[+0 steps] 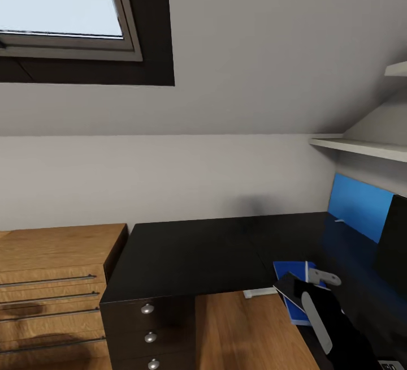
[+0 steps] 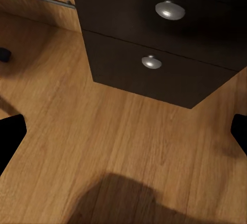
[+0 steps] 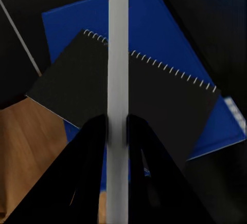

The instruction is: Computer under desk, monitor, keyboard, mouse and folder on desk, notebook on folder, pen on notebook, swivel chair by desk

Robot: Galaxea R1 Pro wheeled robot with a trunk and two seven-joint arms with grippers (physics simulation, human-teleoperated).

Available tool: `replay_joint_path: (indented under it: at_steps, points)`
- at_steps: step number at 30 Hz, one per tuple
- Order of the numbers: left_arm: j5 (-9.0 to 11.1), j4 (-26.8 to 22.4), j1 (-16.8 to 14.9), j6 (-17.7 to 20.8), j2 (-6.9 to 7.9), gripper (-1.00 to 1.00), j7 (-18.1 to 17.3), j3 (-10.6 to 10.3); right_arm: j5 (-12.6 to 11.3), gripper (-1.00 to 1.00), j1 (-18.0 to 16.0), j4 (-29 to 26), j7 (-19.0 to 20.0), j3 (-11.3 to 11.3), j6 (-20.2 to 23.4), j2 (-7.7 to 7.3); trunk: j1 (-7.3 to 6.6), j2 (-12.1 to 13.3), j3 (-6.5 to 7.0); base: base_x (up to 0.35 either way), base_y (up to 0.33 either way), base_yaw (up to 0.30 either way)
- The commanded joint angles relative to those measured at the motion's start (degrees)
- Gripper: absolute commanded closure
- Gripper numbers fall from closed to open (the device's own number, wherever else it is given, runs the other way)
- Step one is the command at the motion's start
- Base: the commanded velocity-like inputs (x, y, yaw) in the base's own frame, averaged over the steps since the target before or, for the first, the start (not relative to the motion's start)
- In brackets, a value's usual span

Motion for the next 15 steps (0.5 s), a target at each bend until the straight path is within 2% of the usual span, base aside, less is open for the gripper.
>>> replay_joint_path:
  at_steps: [1, 8, 15]
  points:
    - [0.2, -0.1, 0.0, 0.2, 0.07, -1.0, 0.4, -0.2, -0.6, 1.0, -0.1, 0.1, -0.5, 0.1, -0.1, -0.07, 0.01, -0.1, -0.07, 0.0, 0.0, 0.0]
    - [0.2, -0.1, 0.0, 0.2, 0.07, -1.0, 0.4, -0.2, -0.5, 1.0, -0.2, 1.5, -0.5, 0.1, -1.1, -1.36, 0.01, -0.1, -0.07, 0.003, 0.0, 0.0]
    - [0.2, -0.1, 0.0, 0.1, 0.05, -1.0, 0.5, -0.2, -0.6, 1.0, -1.0, 3.2, -0.4, 0.1, -1.3, -1.81, 0.01, -0.1, -0.07, 0.141, 0.0, 0.0]
